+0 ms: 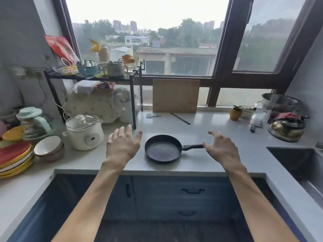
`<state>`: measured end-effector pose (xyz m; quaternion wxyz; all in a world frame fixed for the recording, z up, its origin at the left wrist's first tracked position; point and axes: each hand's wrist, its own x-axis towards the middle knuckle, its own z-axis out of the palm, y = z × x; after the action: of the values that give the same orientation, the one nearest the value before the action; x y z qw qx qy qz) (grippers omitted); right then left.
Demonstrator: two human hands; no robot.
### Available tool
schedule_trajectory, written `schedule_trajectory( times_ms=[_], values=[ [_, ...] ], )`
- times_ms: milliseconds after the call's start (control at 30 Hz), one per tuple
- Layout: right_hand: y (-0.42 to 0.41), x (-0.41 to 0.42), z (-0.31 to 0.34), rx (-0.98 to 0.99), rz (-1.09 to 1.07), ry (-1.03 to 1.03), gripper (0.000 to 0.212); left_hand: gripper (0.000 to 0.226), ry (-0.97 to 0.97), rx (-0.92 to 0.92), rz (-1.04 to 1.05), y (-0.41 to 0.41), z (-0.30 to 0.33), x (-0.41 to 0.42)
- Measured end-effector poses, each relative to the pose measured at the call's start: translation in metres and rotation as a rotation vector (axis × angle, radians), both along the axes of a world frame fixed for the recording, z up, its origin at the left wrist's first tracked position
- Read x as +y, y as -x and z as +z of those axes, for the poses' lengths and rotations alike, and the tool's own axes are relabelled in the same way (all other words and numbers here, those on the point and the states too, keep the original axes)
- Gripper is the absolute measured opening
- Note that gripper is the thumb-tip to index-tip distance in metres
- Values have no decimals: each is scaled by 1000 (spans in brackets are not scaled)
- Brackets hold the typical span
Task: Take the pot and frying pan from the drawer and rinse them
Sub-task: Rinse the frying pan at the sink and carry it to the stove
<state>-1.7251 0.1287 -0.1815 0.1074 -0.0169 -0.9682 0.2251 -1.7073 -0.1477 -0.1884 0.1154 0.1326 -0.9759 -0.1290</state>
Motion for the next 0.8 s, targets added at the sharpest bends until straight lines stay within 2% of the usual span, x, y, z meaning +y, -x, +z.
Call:
schedule_trajectory(
  times_ms=[233, 367, 533, 800],
  values=[
    [152, 26, -71, -220, 156, 146, 47, 49, -82, -12, 53, 124, -60, 1],
    [212, 31, -116, -349, 212, 176, 45, 45, -135, -132, 59, 177, -107, -5],
    [277, 26, -168, -471, 293, 115, 42, 32, -295, -295, -30, 231, -174, -17],
    [333, 10, -225, -589, 401, -40, 43, 32, -472, -439, -136, 282, -239, -55]
  ],
)
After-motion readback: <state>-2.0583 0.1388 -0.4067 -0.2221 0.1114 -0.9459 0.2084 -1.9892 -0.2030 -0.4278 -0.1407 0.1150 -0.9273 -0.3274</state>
